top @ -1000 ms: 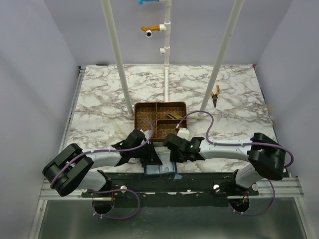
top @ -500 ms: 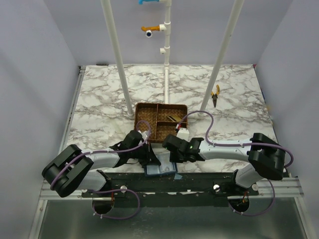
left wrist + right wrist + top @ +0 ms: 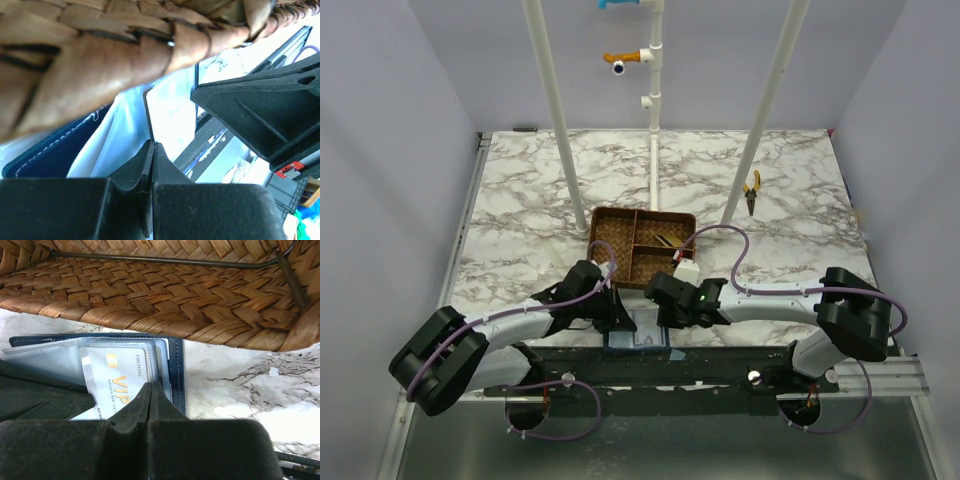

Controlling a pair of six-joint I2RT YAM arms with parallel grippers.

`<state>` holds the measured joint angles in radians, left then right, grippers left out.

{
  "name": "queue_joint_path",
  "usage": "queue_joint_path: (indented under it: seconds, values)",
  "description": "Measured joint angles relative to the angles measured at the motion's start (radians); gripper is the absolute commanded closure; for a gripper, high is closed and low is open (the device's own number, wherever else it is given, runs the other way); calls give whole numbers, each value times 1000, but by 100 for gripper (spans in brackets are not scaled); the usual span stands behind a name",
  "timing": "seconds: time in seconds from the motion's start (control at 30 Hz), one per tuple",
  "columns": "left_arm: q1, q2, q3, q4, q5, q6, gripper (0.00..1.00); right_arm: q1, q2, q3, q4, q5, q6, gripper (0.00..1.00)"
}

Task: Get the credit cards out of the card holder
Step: Remove the credit card from the card holder.

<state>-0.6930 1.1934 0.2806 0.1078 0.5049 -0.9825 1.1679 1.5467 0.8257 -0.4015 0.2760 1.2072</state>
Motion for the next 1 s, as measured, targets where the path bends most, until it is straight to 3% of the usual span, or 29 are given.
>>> queue_joint_path:
  seconds: [1.0]
  values:
    - [43, -135, 10, -214, -79, 95, 100, -119, 0, -29, -2, -22, -68, 99]
